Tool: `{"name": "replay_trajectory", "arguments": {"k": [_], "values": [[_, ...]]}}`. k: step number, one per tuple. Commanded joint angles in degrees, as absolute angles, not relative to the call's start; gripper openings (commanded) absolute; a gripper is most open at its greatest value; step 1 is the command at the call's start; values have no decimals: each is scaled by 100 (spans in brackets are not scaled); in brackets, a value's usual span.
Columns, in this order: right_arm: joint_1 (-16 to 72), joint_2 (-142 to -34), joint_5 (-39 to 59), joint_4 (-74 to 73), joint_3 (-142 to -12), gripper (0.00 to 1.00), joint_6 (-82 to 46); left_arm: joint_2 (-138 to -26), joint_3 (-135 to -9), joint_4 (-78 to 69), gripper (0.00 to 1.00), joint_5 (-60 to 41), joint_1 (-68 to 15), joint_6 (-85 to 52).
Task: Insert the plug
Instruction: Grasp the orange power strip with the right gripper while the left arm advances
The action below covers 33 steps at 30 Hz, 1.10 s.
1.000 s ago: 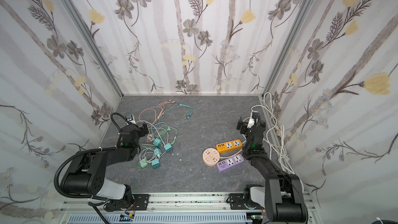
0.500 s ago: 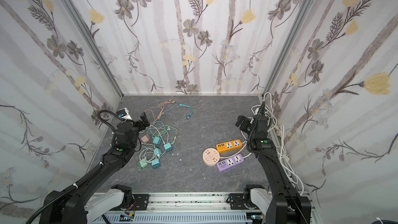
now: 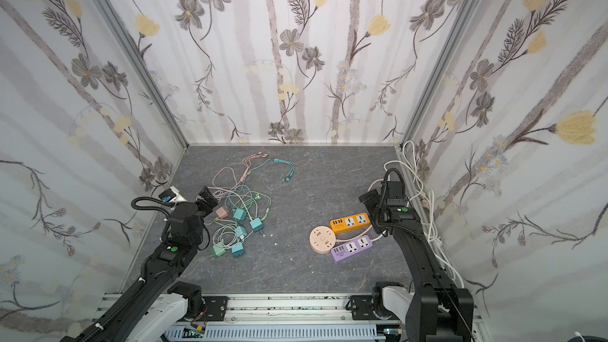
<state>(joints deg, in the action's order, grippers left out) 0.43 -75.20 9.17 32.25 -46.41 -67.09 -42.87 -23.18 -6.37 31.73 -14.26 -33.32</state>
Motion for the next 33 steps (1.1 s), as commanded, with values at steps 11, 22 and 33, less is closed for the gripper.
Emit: {"name": "replay_trajectory", "arguments": {"k": [11,22,33], "values": [[513,-9003,1109,4133,-5653,99,-8356,-3689,-2082,879,100,3669,-1413,-4553],[562,-10307,944,4321,-6177,97,-8541,-3797,-2016,754,100,3587,-1415,-4442],[580,-10452,552,4055,-5977,88,-8734,-3992,-1996,658,100,3250,-1415,-4219]]}}
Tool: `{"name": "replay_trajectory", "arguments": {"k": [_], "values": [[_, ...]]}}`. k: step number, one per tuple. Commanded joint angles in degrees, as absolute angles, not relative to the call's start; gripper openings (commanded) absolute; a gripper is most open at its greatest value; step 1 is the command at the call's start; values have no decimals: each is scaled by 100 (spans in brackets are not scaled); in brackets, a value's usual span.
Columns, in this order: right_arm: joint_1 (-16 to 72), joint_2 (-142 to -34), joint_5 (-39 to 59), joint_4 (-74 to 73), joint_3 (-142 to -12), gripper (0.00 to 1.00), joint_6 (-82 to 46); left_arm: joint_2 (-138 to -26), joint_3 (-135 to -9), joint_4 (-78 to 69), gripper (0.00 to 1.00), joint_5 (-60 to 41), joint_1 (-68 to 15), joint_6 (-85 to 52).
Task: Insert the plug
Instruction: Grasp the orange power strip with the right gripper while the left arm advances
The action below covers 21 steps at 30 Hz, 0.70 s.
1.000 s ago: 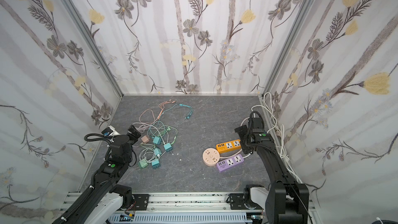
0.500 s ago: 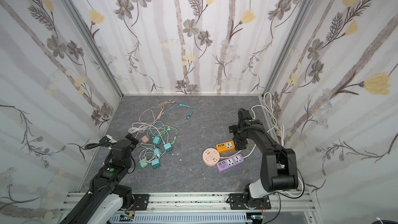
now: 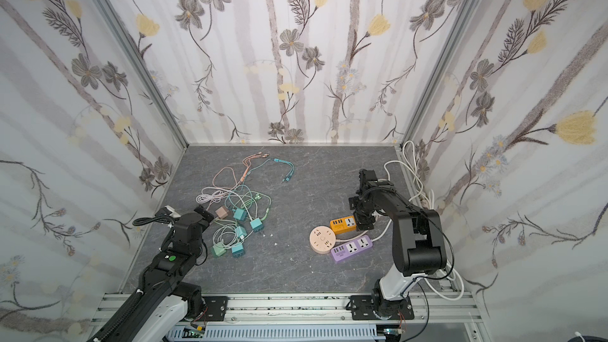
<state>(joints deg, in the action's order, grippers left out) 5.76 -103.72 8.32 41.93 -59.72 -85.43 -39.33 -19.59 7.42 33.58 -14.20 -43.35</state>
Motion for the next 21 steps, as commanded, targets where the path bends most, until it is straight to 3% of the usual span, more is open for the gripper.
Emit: {"name": "replay_trajectory", "arguments": {"k": [1,5,21], "values": [[583,-10495,554,4003,-5974,86,-8754,-4029,-2016,649,100,3204,-1415,-4202],[590,-10689,626,3929,-5966,82,-8815,-4096,-2025,646,100,3085,-1415,-4177],[1198,-10972,1101,3286,-6108,37,-9814,-4253,-2042,544,100,2622,-1415,-4113]]}}
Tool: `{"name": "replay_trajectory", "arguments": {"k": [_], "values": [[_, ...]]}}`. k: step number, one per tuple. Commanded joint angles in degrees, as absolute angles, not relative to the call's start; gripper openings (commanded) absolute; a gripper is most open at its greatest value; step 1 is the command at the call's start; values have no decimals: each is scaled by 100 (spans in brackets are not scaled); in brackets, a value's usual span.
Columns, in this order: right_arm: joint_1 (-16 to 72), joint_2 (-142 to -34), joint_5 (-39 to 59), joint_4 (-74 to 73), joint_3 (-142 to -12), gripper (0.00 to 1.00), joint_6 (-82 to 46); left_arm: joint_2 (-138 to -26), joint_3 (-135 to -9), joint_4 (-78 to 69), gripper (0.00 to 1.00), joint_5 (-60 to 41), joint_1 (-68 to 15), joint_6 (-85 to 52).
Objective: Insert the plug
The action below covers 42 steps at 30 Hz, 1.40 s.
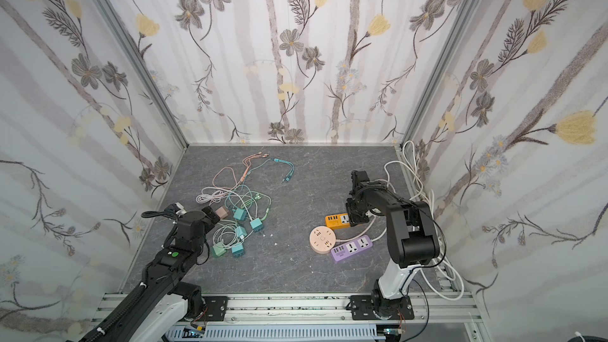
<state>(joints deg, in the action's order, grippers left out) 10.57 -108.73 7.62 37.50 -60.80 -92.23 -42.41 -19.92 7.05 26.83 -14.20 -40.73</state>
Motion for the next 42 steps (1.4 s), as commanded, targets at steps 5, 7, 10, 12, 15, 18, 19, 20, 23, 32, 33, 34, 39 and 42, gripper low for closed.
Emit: {"name": "replay_trajectory", "arguments": {"k": [5,7,10,12,15,18,19,20,23,32,33,34,39,42], "values": [[1786,-11120,1065,3268,-6392,37,-10718,-4263,-2085,559,100,2485,-1414,-4070],[2036,-11135,938,3173,-6425,37,-11212,-4254,-2126,634,100,2414,-1414,-4043],[2334,-11258,844,2978,-6576,37,-11717,-4228,-2169,751,100,2343,-1414,-4025],[2468,-11414,794,3042,-6843,37,-11820,-4196,-2187,823,100,2299,-1410,-4000],[2616,-11677,780,3111,-7224,37,-11967,-4110,-2174,919,100,2259,-1415,-3975],[2795,-11973,782,3135,-7594,35,-12301,-4027,-2168,985,100,2228,-1413,-3938],[2856,-12047,761,3135,-7701,35,-12426,-3996,-2170,1030,100,2224,-1415,-3929],[2910,-12135,734,3144,-7814,34,-12551,-3959,-2170,1056,100,2218,-1414,-3921],[3050,-12372,681,3213,-8130,35,-12875,-3848,-2154,1169,100,2223,-1414,-3920],[3349,-12800,413,3964,-8971,36,-13523,-3726,-2147,1307,100,2014,-1415,-3955],[3341,-12797,324,4087,-9026,37,-13551,-3733,-2157,1315,100,1966,-1415,-3963],[3350,-12776,232,4207,-9057,37,-13599,-3748,-2159,1317,100,1938,-1414,-3970],[3344,-12635,-72,4446,-9029,37,-13998,-3862,-2218,1336,100,1829,-1415,-3989],[3349,-12591,-7,4276,-8799,38,-14288,-4060,-2368,1430,100,1702,-1412,-3981]]}}
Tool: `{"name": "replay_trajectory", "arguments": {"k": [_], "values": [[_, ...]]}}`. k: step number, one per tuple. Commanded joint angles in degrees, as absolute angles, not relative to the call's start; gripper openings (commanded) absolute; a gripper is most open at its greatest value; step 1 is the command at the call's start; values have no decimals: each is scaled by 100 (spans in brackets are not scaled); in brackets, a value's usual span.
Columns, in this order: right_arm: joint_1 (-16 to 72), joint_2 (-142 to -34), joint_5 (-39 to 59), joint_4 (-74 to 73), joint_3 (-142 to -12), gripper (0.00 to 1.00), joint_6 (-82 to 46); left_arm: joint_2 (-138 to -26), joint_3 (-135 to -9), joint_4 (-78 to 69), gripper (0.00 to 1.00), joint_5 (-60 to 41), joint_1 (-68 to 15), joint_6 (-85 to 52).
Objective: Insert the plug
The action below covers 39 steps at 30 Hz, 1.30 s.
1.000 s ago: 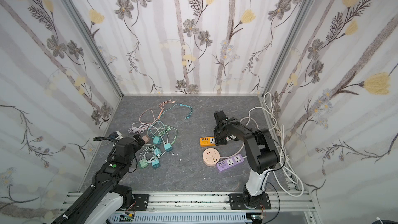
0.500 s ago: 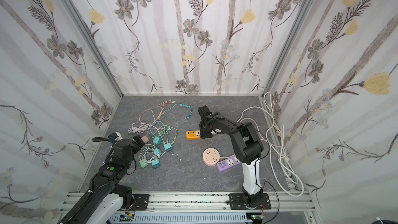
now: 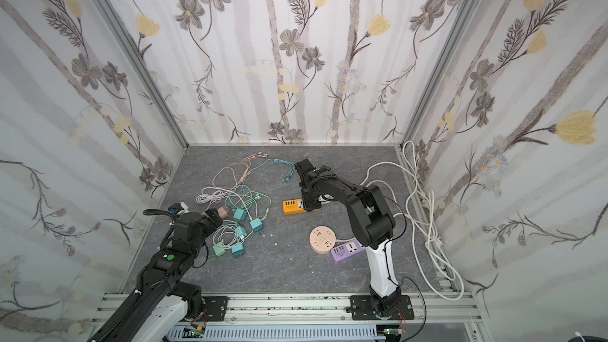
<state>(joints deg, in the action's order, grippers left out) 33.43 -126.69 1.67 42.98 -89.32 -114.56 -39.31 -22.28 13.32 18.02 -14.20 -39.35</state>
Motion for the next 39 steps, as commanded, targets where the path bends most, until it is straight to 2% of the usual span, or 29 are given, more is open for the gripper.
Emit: {"name": "replay_trajectory", "arguments": {"k": [1,8,9,12,15,23,28,32,36,39], "values": [[3356,-12567,57,4101,-8663,39,-14371,-4157,-2457,1506,100,1680,-1415,-3973],[3355,-12516,147,3538,-8376,42,-14755,-4945,-3119,2005,100,1325,-1418,-3998],[3352,-12514,149,3465,-8376,46,-14759,-5026,-3184,2045,100,1296,-1430,-4006],[3367,-12476,67,3405,-8378,63,-14747,-5158,-3327,2174,100,1280,-1441,-4025],[3375,-12390,22,3314,-8268,73,-14702,-5164,-3413,2308,100,1333,-1465,-4043],[3428,-11949,-262,3561,-8019,78,-14261,-5213,-3556,2747,100,1247,-1577,-4192],[3491,-11495,-793,4007,-7936,79,-13405,-5642,-4041,3457,100,1445,-1936,-4501],[3524,-11020,-997,3669,-7537,80,-12382,-6092,-4474,3800,100,1598,-2381,-4447],[3539,-10714,-1634,3740,-7568,85,-10281,-6358,-4714,3875,100,1734,-2848,-4557],[3549,-10473,-1972,4008,-7462,90,-9268,-6461,-4818,3893,100,1737,-3126,-4601]]}}
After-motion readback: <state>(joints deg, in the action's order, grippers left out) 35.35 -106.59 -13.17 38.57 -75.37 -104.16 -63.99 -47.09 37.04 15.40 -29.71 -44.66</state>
